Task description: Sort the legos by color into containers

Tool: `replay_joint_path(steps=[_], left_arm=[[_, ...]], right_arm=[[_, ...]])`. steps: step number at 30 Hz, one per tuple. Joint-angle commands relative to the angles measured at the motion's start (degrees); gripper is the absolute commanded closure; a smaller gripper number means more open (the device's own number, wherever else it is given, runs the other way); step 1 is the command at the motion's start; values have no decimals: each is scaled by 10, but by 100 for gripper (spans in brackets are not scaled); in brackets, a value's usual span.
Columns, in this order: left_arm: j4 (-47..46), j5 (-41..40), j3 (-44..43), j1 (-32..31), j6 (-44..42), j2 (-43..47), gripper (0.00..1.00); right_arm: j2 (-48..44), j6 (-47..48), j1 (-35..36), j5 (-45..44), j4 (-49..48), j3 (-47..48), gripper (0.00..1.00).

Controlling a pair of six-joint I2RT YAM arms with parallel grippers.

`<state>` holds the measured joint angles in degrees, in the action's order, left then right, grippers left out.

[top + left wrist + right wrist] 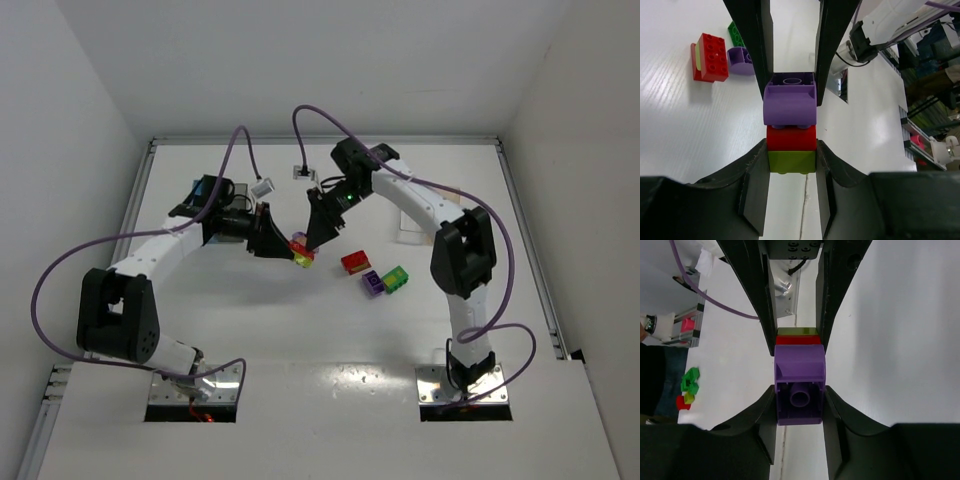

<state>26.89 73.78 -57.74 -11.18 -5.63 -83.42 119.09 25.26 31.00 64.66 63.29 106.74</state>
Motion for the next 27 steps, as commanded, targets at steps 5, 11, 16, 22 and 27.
replay_joint_path(steps=[5,11,16,22,27], left_arm=[[-15,-10,33,-4,-30,46,85],[-15,-21,46,-4,-30,56,86],[-21,-57,51,-4,-30,85,86],[-71,-128,64,-4,29,120,86],[-80,-150,59,-4,43,120,86]], right_arm=[[-27,-20,-79,41,-27,34,96],[-48,-53,-170,33,-54,12,96],[-133,-143,-254,-182,-202,-128,96],[-214,-230,-309,-537,-359,-249,96],[-177,-242,-330,-610,-395,-273,96]])
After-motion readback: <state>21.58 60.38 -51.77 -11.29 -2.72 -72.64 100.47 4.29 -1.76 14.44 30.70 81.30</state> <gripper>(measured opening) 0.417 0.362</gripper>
